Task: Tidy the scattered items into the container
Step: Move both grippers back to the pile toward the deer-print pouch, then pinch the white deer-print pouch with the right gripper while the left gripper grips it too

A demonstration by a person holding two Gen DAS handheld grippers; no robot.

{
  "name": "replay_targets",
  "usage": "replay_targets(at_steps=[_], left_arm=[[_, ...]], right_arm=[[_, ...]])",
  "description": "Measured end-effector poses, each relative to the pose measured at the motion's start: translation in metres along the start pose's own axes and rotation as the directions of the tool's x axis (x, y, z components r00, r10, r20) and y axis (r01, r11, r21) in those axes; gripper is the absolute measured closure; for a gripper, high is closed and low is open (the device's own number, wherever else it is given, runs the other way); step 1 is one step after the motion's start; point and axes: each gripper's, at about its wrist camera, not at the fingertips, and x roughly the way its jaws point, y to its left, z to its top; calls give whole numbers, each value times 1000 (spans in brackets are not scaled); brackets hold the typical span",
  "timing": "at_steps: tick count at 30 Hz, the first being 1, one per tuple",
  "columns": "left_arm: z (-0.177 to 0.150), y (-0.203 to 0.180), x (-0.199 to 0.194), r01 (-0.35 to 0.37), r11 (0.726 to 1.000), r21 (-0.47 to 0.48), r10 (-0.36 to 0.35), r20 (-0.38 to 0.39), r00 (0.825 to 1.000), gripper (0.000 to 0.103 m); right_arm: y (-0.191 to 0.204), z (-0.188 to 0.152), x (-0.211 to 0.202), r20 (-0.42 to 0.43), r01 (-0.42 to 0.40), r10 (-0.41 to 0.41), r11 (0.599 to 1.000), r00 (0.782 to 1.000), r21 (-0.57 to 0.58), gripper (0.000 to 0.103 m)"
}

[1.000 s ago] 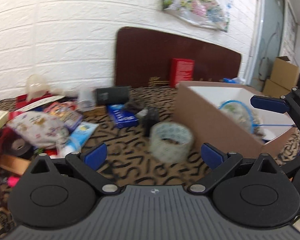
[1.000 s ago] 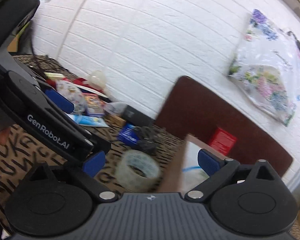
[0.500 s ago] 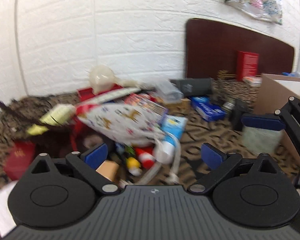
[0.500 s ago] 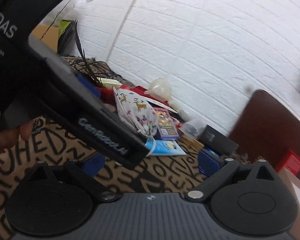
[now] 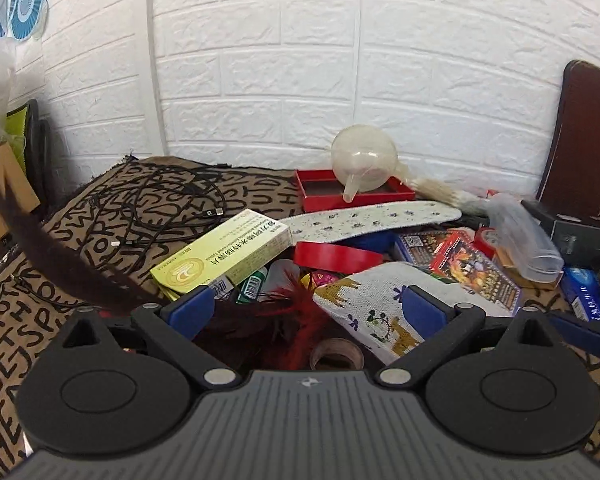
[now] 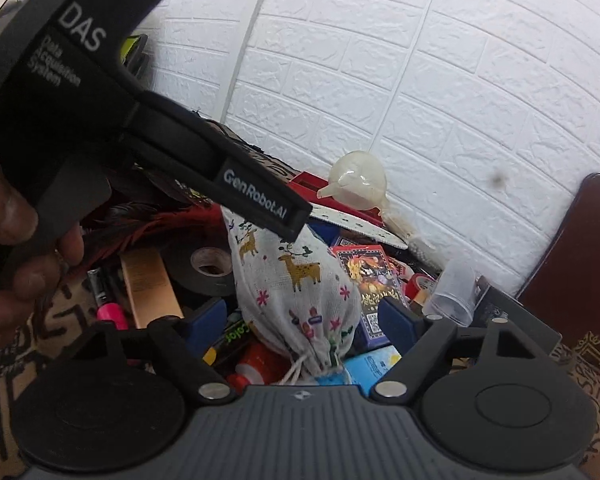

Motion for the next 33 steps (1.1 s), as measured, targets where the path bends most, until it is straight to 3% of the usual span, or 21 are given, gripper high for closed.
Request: replay_targets(at_steps=[6,10,14,16,18,19,20,23,25,26,27,29,33], left_arm=[[5,3,15,7,999,-35,-7,-13,1000,0],[6,3,22,23,998,-59,-24,-17,1000,0],[3,10,26,81,991,-102,-84,-21,996,0],[3,16,23,156,976,-153,-162,-28,986,15],[4,16,16,218,962,-162,-225,-28,974,45],[5,12,12,243,959,-144,-249,-28,968,55],[5,8,7,257,959,-123,-262,-27,965,61],[4,1,-2,284,953,-104,-289,-30,957,63],[1,3,-3,293,947,-133,-303,-56,952,60],[-2,4,-4,283,947,-149,-296,-70,953,48],[-5,6,-4,269,949,-163,-285,-85,955,21],[-10,10,-6,247,953,-178,-266,-97,959,3],[-13,12,-14,210,958,-195,-236,-118,965,0]], right_arm=[[-8,4,23,-30,-19,19,1000,999,2,20],[-16,3,35,-51,-63,67,996,996,65,21],[-23,0,33,-42,-111,118,984,992,139,44],[-26,2,23,-28,-134,140,978,990,161,51],[-23,4,11,-7,-144,147,977,989,155,54],[-21,6,6,4,-142,143,980,990,141,55],[-18,7,0,12,-139,139,982,990,125,55],[-15,10,-14,22,-115,114,990,993,77,57],[-18,5,-16,6,-99,99,993,995,61,58],[-20,1,-15,-6,-95,95,994,995,62,58],[-22,-5,-13,-17,-93,94,993,995,72,58],[-26,-13,-13,-14,-85,87,992,996,97,58],[-23,-15,-11,-9,-76,77,993,997,90,58]])
